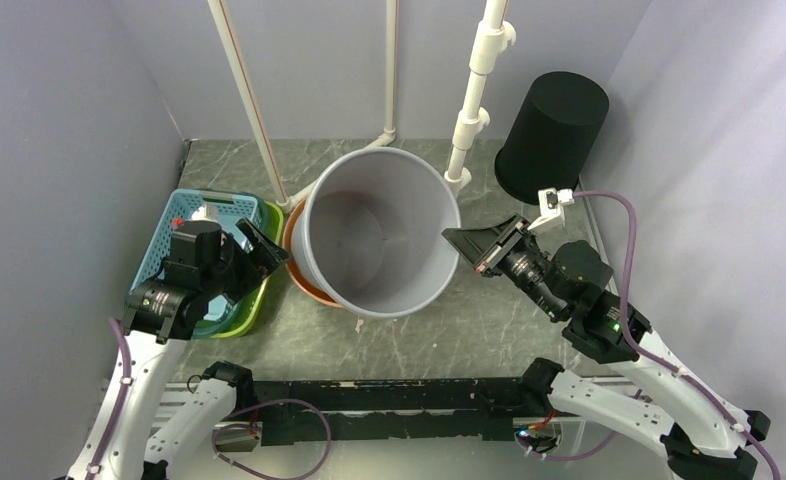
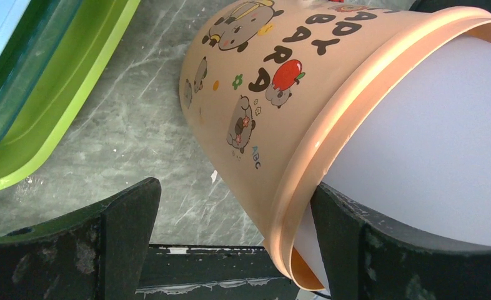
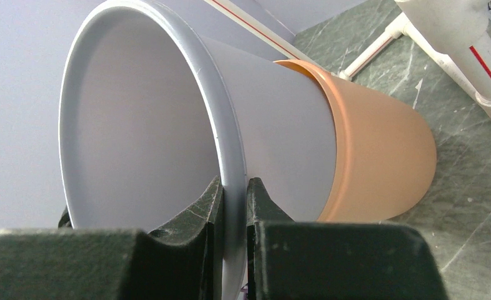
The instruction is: Turn the large container upside down
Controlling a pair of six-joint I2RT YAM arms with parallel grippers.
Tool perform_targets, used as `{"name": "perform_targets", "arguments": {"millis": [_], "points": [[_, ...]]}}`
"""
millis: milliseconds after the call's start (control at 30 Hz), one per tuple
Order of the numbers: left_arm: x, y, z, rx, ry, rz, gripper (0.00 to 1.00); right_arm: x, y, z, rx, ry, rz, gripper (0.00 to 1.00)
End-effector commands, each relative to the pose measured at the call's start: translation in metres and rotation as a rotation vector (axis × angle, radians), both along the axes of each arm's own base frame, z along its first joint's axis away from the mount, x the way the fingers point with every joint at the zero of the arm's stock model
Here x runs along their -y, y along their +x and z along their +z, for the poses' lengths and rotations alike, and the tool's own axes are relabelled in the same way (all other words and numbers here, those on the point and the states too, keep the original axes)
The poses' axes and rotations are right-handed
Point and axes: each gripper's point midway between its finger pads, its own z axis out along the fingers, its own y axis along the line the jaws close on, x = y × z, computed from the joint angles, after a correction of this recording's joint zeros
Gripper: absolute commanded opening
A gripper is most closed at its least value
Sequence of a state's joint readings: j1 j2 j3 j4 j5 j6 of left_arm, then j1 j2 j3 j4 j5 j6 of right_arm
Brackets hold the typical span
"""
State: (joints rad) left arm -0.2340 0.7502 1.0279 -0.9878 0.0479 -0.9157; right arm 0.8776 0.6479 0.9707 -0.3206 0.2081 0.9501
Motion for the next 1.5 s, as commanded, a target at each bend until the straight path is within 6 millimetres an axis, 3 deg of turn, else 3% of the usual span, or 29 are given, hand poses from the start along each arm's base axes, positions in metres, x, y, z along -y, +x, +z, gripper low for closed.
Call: {"name": "perform_targets", "arguments": {"millis": [0, 100, 267, 400, 500, 933, 1100, 1333, 1467], "points": [[-0.007, 0.005, -0.001, -0.022, 0.028, 0.041, 0.94, 0.011, -0.024, 0.073, 0.140, 0.241, 0.055, 0.00], [-0.007, 0.008, -0.003, -0.028, 0.031, 0.045, 0.94, 0.017, -0.026, 0.074, 0.146, 0.244, 0.046, 0.00], [-0.006, 0.015, 0.002, -0.015, 0.042, 0.032, 0.95, 0.025, -0.042, 0.093, 0.212, 0.246, 0.090, 0.00], [-0.007, 0.024, 0.006, 0.003, 0.064, 0.030, 0.95, 0.026, -0.041, 0.085, 0.175, 0.196, 0.080, 0.00], [-0.010, 0.028, 0.005, -0.008, 0.086, 0.042, 0.95, 0.027, -0.050, 0.091, 0.219, 0.201, 0.114, 0.00], [-0.002, 0.042, 0.010, 0.026, 0.063, 0.021, 0.95, 0.069, -0.069, 0.096, 0.230, 0.189, 0.047, 0.00], [0.001, 0.048, 0.009, 0.036, 0.074, -0.010, 0.92, 0.061, -0.074, 0.089, 0.221, 0.102, 0.104, 0.00], [0.000, 0.057, 0.012, 0.039, 0.136, -0.056, 0.81, 0.054, -0.089, 0.095, 0.270, 0.069, 0.195, 0.00], [-0.001, 0.058, 0.010, 0.019, 0.155, -0.070, 0.78, 0.053, -0.071, 0.059, 0.142, -0.070, 0.130, 0.00]]}}
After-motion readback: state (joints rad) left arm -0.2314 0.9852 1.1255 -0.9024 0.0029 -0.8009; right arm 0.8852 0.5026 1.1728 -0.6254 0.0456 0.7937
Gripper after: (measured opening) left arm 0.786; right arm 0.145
